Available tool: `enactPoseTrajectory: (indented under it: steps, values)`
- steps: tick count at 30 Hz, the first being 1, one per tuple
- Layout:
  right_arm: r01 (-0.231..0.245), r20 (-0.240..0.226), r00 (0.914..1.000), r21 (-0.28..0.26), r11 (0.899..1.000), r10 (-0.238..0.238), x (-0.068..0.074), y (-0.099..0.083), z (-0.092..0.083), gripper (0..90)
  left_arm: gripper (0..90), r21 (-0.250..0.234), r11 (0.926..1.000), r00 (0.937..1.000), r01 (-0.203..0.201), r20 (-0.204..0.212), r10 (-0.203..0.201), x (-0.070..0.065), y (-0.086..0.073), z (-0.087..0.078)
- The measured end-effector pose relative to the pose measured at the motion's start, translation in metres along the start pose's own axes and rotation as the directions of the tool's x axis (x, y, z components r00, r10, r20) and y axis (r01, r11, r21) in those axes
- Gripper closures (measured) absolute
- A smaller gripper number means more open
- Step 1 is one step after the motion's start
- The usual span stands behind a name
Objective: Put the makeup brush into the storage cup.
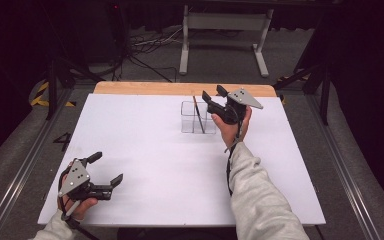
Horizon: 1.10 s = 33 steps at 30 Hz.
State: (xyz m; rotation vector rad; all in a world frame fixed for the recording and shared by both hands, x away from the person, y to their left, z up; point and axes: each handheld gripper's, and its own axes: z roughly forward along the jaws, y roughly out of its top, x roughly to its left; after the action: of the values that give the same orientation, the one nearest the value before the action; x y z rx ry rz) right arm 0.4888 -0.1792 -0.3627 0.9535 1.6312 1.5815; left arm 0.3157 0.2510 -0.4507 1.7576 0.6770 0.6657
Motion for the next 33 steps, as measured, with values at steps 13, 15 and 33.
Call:
enactPoseTrajectory:
  steps: [13, 15, 33]
  values:
    - [0.035, 0.027, 0.999, -0.015, 0.999, -0.034, 0.002, 0.007, -0.007, 24.1, 3.0, 0.009, 0.9999, 1.0, -0.007, 0.001, 0.007, 0.0, 0.0, 0.0]
    - [0.044, 0.028, 0.9987, -0.013, 0.999, -0.044, 0.003, 0.009, -0.008, 21.9, 3.0, 0.009, 0.9999, 1.0, -0.007, 0.001, 0.007, 0.0, 0.0, 0.0]
    - [0.097, 0.07, 0.993, -0.007, 0.995, -0.096, 0.007, 0.016, -0.021, 3.5, 3.0, 0.007, 0.9999, 1.0, -0.008, -0.001, 0.008, 0.0, 0.0, 0.0]
